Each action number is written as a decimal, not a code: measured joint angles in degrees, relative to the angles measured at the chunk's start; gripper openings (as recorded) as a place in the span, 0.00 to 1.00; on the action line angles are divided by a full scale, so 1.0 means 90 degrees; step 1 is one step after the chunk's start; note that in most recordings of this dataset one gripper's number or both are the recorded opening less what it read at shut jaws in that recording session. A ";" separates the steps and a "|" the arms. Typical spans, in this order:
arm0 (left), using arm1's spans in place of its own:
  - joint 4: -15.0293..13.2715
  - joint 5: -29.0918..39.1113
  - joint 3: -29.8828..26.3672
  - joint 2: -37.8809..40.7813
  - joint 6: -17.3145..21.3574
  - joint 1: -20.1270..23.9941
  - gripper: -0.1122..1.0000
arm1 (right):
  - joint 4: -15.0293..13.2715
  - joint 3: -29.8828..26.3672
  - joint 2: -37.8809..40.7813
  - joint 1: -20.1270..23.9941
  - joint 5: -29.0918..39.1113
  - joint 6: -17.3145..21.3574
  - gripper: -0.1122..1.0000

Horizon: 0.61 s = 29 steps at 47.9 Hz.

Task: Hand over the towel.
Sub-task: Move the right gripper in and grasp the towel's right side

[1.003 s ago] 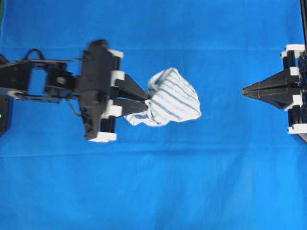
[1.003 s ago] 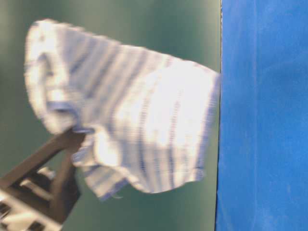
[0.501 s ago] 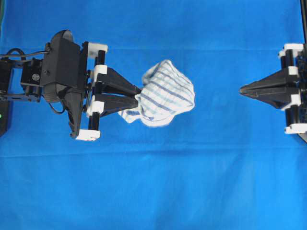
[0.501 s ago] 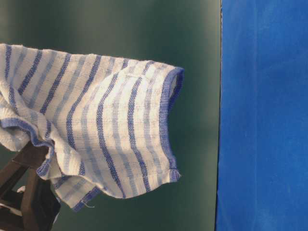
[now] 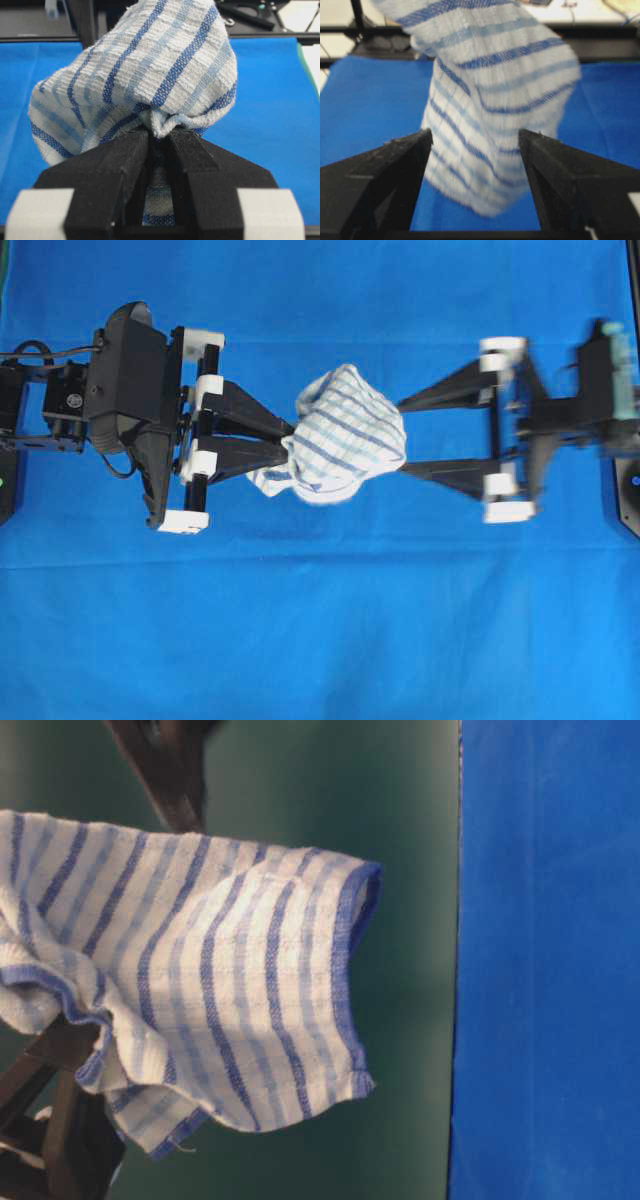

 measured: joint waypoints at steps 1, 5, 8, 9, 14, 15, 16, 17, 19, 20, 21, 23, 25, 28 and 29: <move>0.0000 0.0000 0.0000 0.0000 0.0000 0.0000 0.17 | 0.0000 -0.0098 0.0137 0.0010 -0.0010 -0.0020 0.73; 0.0000 0.0000 0.0000 0.0010 0.0000 0.0000 0.17 | 0.0000 -0.0527 0.0664 0.0010 -0.0039 -0.0059 0.74; 0.0000 0.0000 0.0000 0.0000 0.0000 0.0000 0.17 | -0.0010 -0.0811 0.0977 0.0010 -0.0029 -0.0078 0.74; 0.0000 0.0000 0.0000 0.0000 0.0000 0.0000 0.17 | -0.0010 -0.0898 0.1084 0.0010 -0.0029 -0.0078 0.74; 0.0000 -0.0010 0.0000 0.0000 0.0000 -0.0010 0.17 | -0.0049 -0.1250 0.1445 0.0010 -0.0029 -0.0088 0.74; 0.0000 -0.0010 0.0000 0.0000 0.0000 -0.0010 0.17 | -0.0049 -0.1309 0.1504 0.0010 -0.0029 -0.0078 0.74; 0.0000 -0.0010 0.0000 0.0000 0.0000 -0.0010 0.17 | -0.0059 -0.1387 0.1572 0.0010 -0.0039 -0.0088 0.74; 0.0000 -0.0010 0.0000 0.0000 0.0000 -0.0010 0.17 | -0.0059 -0.1436 0.1611 0.0010 -0.0029 -0.0088 0.74; 0.0000 -0.0029 0.0000 0.0000 0.0000 -0.0010 0.17 | -0.0068 -0.1504 0.1689 0.0000 -0.0029 -0.0088 0.74; 0.0000 -0.0029 0.0000 0.0010 0.0000 -0.0020 0.17 | -0.0068 -0.1543 0.1709 0.0010 -0.0029 -0.0088 0.74; 0.0000 -0.0029 0.0000 0.0000 -0.0010 -0.0020 0.17 | -0.0059 -0.1563 0.1729 0.0010 -0.0029 -0.0088 0.74; 0.0000 -0.0029 0.0000 0.0000 0.0000 -0.0020 0.17 | -0.0068 -0.1621 0.1768 0.0010 -0.0029 -0.0088 0.74; 0.0000 -0.0029 0.0000 0.0000 0.0000 -0.0020 0.17 | -0.0068 -0.1650 0.1797 0.0000 -0.0029 -0.0078 0.74; 0.0000 -0.0029 0.0000 0.0000 0.0000 -0.0020 0.17 | -0.0059 -0.1670 0.1816 0.0010 -0.0039 -0.0088 0.73; 0.0000 -0.0029 0.0000 0.0000 0.0000 -0.0020 0.17 | -0.0068 -0.1670 0.1826 0.0010 -0.0039 -0.0088 0.73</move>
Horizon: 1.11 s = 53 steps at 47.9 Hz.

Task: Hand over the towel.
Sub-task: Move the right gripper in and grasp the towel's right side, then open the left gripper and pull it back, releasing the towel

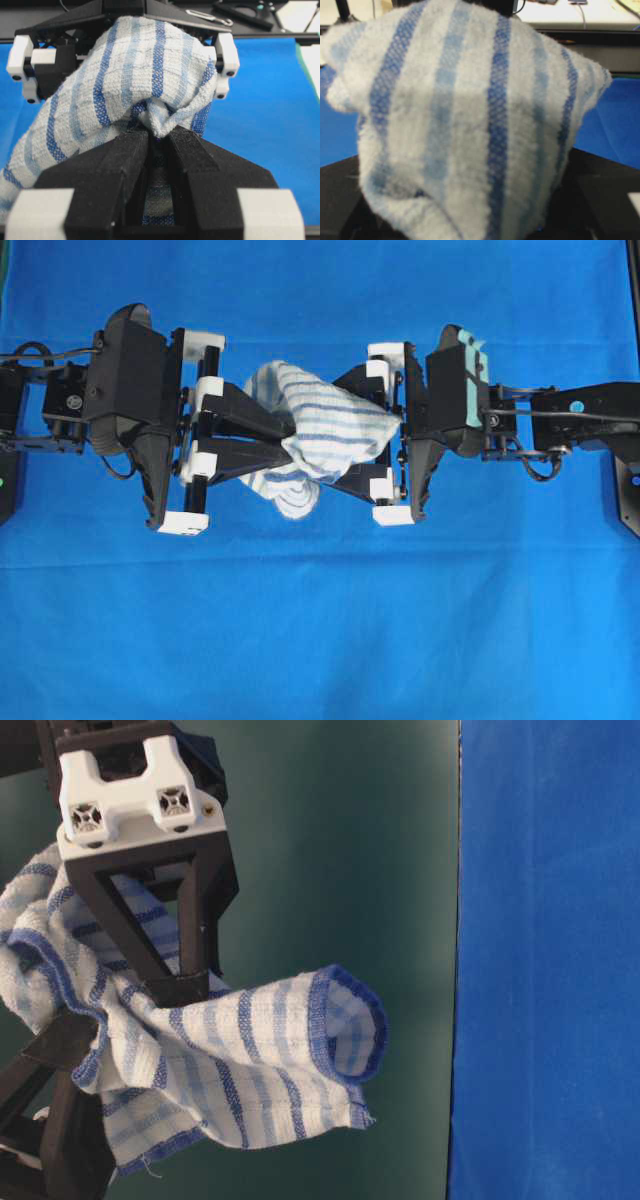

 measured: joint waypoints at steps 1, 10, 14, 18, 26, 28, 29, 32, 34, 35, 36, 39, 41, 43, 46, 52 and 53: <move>0.0000 0.0000 0.0000 0.0000 0.0000 0.0000 0.17 | 0.0010 0.0000 -0.0010 0.0000 0.0010 0.0000 0.73; 0.0000 0.0000 0.0000 0.0000 0.0000 0.0000 0.17 | 0.0010 0.0000 -0.0010 0.0000 0.0010 0.0000 0.57; 0.0000 0.0000 0.0000 0.0010 0.0000 0.0000 0.17 | 0.0000 0.0000 0.0000 0.0000 0.0000 -0.0020 0.34; 0.0000 0.0000 0.0000 0.0000 0.0000 0.0000 0.17 | -0.0010 0.0000 0.0000 -0.0010 0.0049 -0.0020 0.17; 0.0000 -0.0049 0.0000 0.0000 0.0010 0.0000 0.17 | -0.0039 0.0000 -0.0010 -0.0010 0.0156 -0.0020 0.17; 0.0000 -0.0059 0.0000 0.0010 0.0010 0.0000 0.17 | -0.0039 -0.0010 -0.0010 -0.0010 0.0166 -0.0020 0.17; 0.0000 -0.0059 0.0000 0.0010 0.0000 0.0000 0.17 | -0.0039 -0.0010 0.0000 -0.0010 0.0176 -0.0020 0.17; 0.0000 -0.0059 0.0000 0.0010 0.0010 0.0000 0.17 | -0.0039 -0.0010 0.0000 -0.0010 0.0176 -0.0020 0.17; 0.0000 -0.0059 0.0000 0.0010 0.0010 0.0000 0.17 | -0.0029 -0.0010 -0.0010 -0.0010 0.0176 -0.0020 0.17; 0.0000 -0.0059 0.0010 0.0010 0.0020 0.0000 0.17 | -0.0039 -0.0010 0.0000 -0.0020 0.0186 -0.0020 0.17; 0.0000 -0.0059 0.0010 0.0010 0.0020 0.0000 0.17 | -0.0039 -0.0010 0.0000 -0.0020 0.0186 -0.0020 0.17; 0.0000 -0.0059 0.0000 0.0010 0.0029 0.0000 0.17 | -0.0029 -0.0010 -0.0010 -0.0020 0.0205 -0.0020 0.17; 0.0000 -0.0059 0.0010 0.0010 0.0059 0.0000 0.17 | -0.0029 -0.0010 -0.0010 -0.0020 0.0205 -0.0020 0.17; 0.0000 -0.0059 0.0000 0.0010 0.0088 0.0000 0.17 | -0.0039 -0.0010 -0.0010 -0.0020 0.0215 -0.0020 0.17; 0.0000 -0.0059 0.0010 0.0000 0.0176 0.0000 0.19 | -0.0029 -0.0020 -0.0010 -0.0020 0.0215 -0.0020 0.17; 0.0000 -0.0068 0.0000 0.0010 0.0205 0.0000 0.48 | -0.0039 -0.0010 -0.0010 -0.0020 0.0254 -0.0010 0.17; 0.0000 -0.0068 0.0000 0.0000 0.0195 0.0000 0.54 | -0.0039 -0.0010 -0.0010 -0.0020 0.0264 -0.0010 0.17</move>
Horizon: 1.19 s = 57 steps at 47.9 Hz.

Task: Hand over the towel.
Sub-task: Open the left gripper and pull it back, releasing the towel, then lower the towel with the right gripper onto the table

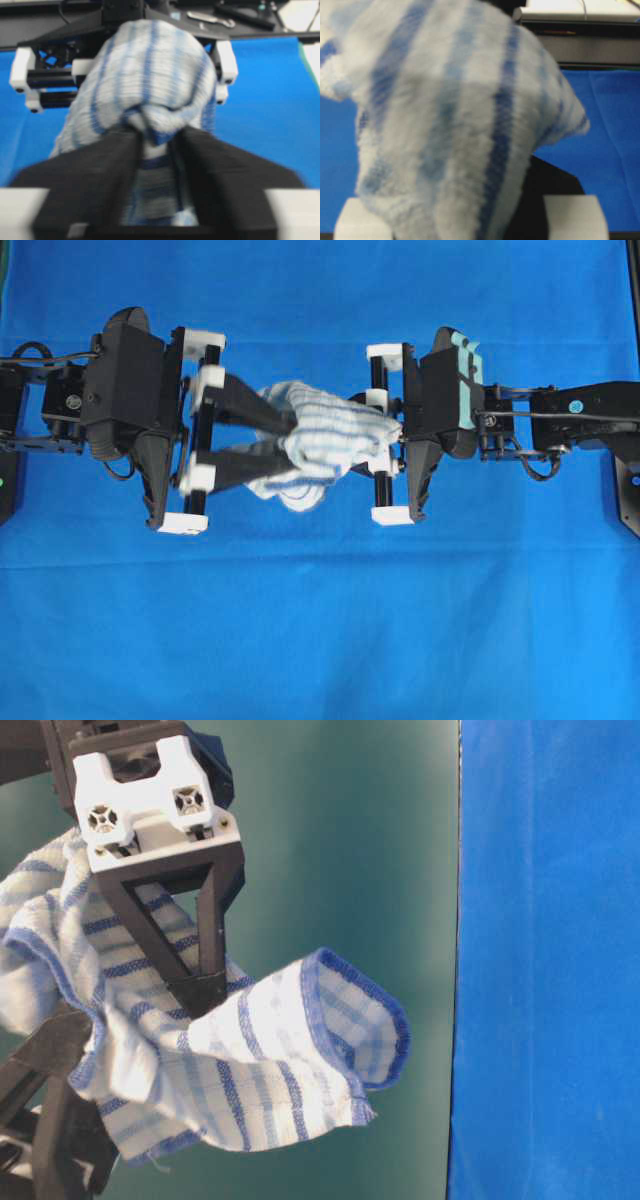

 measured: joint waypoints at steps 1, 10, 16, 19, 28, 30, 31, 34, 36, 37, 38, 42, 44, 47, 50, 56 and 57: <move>0.0000 -0.0010 0.0010 0.0000 -0.0010 0.0000 0.60 | 0.0000 0.0000 0.0000 -0.0010 0.0000 -0.0010 0.17; 0.0000 -0.0020 0.0332 -0.0361 0.0010 0.0000 0.94 | 0.0000 0.0000 -0.0107 -0.0020 0.0020 0.0029 0.17; 0.0000 -0.0068 0.0645 -0.0859 -0.0010 0.0000 0.94 | 0.0000 0.0078 -0.0225 -0.0010 0.0020 0.0020 0.17; 0.0000 -0.0088 0.0850 -0.1182 -0.0029 0.0000 0.94 | 0.0000 0.0117 -0.0293 -0.0010 0.0029 0.0029 0.17; 0.0000 -0.0088 0.1240 -0.1914 -0.0020 0.0000 0.94 | 0.0000 0.0205 -0.0410 0.0000 0.0127 0.0039 0.17; 0.0000 -0.0098 0.1299 -0.2012 -0.0029 0.0000 0.94 | 0.0000 0.0205 -0.0420 0.0000 0.0166 0.0039 0.17; 0.0000 -0.0098 0.1328 -0.2051 -0.0020 0.0000 0.94 | 0.0000 0.0205 -0.0420 -0.0010 0.0195 0.0049 0.17; 0.0000 -0.0088 0.1367 -0.2139 -0.0020 0.0000 0.94 | 0.0000 0.0205 -0.0420 -0.0010 0.0283 0.0078 0.17; 0.0000 -0.0088 0.1377 -0.2148 -0.0020 0.0000 0.94 | 0.0000 0.0215 -0.0420 -0.0010 0.0361 0.0078 0.17; -0.0010 -0.0098 0.1377 -0.2139 -0.0020 0.0000 0.94 | 0.0000 0.0205 -0.0420 0.0000 0.0420 0.0088 0.17; -0.0010 -0.0088 0.1377 -0.2129 -0.0020 0.0000 0.94 | 0.0000 0.0205 -0.0420 -0.0010 0.0488 0.0107 0.17; 0.0000 -0.0098 0.1377 -0.2080 -0.0020 0.0000 0.94 | 0.0029 0.0156 -0.0400 0.0000 0.0928 0.0117 0.17; 0.0000 -0.0098 0.1377 -0.2041 -0.0020 0.0000 0.94 | 0.0068 0.0098 -0.0371 -0.0010 0.1211 0.0127 0.17; 0.0000 -0.0088 0.1377 -0.2012 -0.0020 0.0000 0.94 | 0.0098 -0.0059 -0.0244 -0.0010 0.1719 0.0127 0.17; -0.0010 -0.0098 0.1377 -0.2002 -0.0020 0.0000 0.94 | 0.0107 -0.0254 -0.0049 0.0000 0.2266 0.0127 0.17; -0.0010 -0.0088 0.1377 -0.2002 -0.0010 0.0000 0.94 | 0.0098 -0.0781 0.0508 0.0010 0.3467 0.0107 0.17; 0.0000 -0.0098 0.1377 -0.2002 0.0000 0.0000 0.94 | 0.0107 -0.0869 0.0596 0.0010 0.3613 0.0117 0.17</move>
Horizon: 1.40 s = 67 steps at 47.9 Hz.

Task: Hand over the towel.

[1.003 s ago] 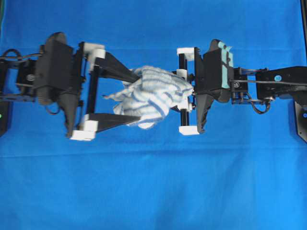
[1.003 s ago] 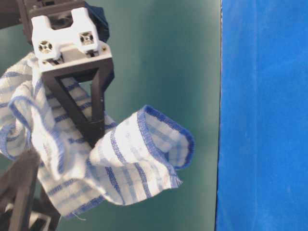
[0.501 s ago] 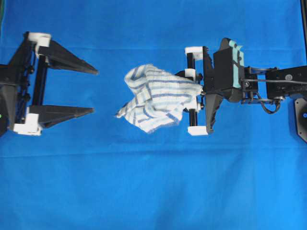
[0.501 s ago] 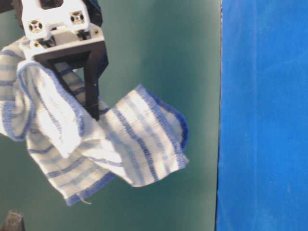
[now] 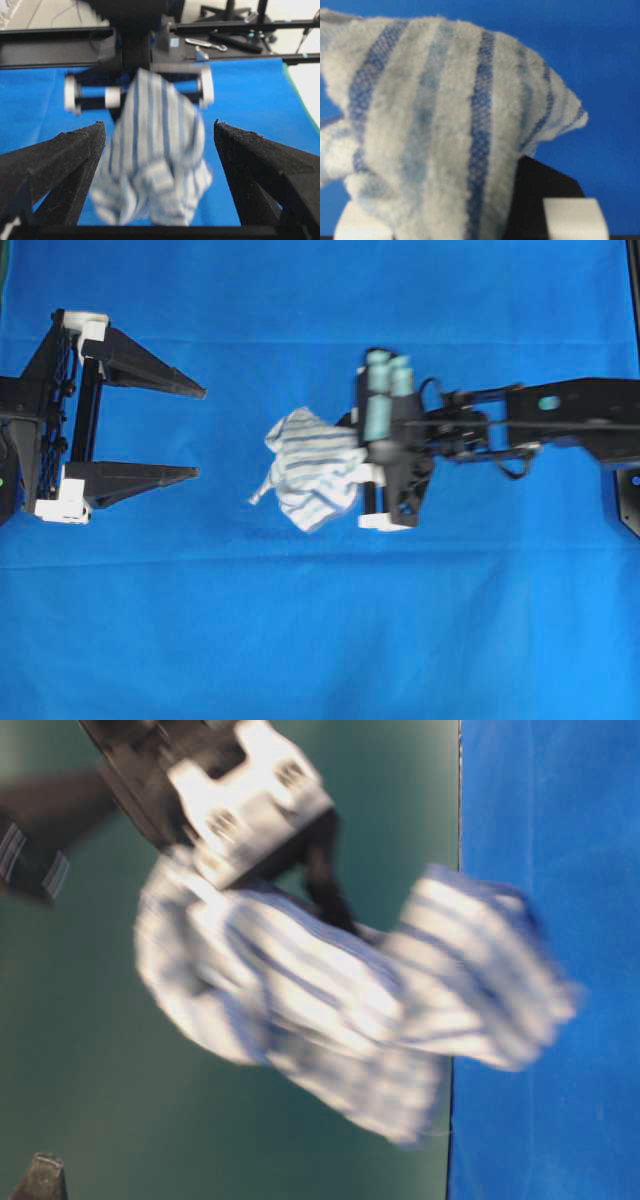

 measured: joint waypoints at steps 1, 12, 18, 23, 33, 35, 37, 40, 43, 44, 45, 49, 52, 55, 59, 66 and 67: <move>0.0000 0.0000 0.0000 0.0000 0.0020 0.0000 0.94 | -0.0010 -0.0068 0.0098 -0.0010 0.0137 -0.0010 0.17; 0.0000 0.0000 0.0000 0.0000 0.0029 0.0000 0.93 | -0.0049 -0.0684 0.1152 -0.0088 0.1064 -0.0010 0.17; 0.0000 0.0010 0.0039 0.0000 0.0010 0.0000 0.93 | -0.0049 -0.0762 0.1484 -0.0127 0.1182 -0.0010 0.17; 0.0000 0.0010 0.0039 0.0000 0.0010 0.0000 0.93 | -0.0049 -0.0771 0.1592 -0.0146 0.1182 0.0000 0.17; 0.0000 0.0000 0.0068 0.0000 0.0000 0.0000 0.93 | -0.0039 -0.0771 0.1729 -0.0137 0.1191 0.0000 0.17; -0.0010 0.0010 0.0068 -0.0010 -0.0039 0.0000 0.93 | -0.0049 -0.0771 0.1729 -0.0146 0.1201 0.0000 0.17; -0.0010 0.0010 0.0068 -0.0010 -0.0010 0.0000 0.93 | -0.0049 -0.0771 0.1729 -0.0146 0.1201 0.0000 0.17; 0.0000 0.0010 0.0068 -0.0010 -0.0029 0.0000 0.93 | -0.0039 -0.0771 0.1729 -0.0146 0.1201 0.0010 0.17; -0.0010 0.0010 0.0068 -0.0010 -0.0049 0.0000 0.93 | -0.0039 -0.0771 0.1729 -0.0146 0.1201 0.0010 0.17; -0.0010 0.0010 0.0068 -0.0010 -0.0039 0.0000 0.93 | -0.0039 -0.0771 0.1729 -0.0146 0.1201 0.0010 0.18; -0.0010 0.0010 0.0068 -0.0010 -0.0020 0.0000 0.93 | -0.0039 -0.0771 0.1729 -0.0146 0.1201 0.0010 0.18; -0.0010 0.0010 0.0068 0.0000 -0.0039 0.0000 0.93 | -0.0029 -0.0771 0.1729 -0.0146 0.1211 0.0039 0.34; -0.0010 0.0010 0.0068 -0.0010 -0.0039 0.0000 0.93 | -0.0029 -0.0771 0.1729 -0.0146 0.1221 0.0098 0.51; -0.0010 0.0010 0.0068 -0.0010 -0.0020 0.0000 0.93 | -0.0039 -0.0771 0.1699 -0.0146 0.1260 0.0127 0.66; -0.0010 0.0010 0.0068 -0.0010 -0.0039 0.0000 0.93 | -0.0068 -0.0723 0.1533 -0.0146 0.1328 0.0146 0.74; -0.0010 0.0010 0.0068 0.0000 -0.0020 0.0000 0.93 | -0.0088 -0.0488 0.0811 -0.0117 0.1357 0.0146 0.73; -0.0010 0.0010 0.0068 -0.0010 -0.0020 0.0000 0.93 | -0.0107 -0.0459 0.0693 -0.0117 0.1357 0.0146 0.73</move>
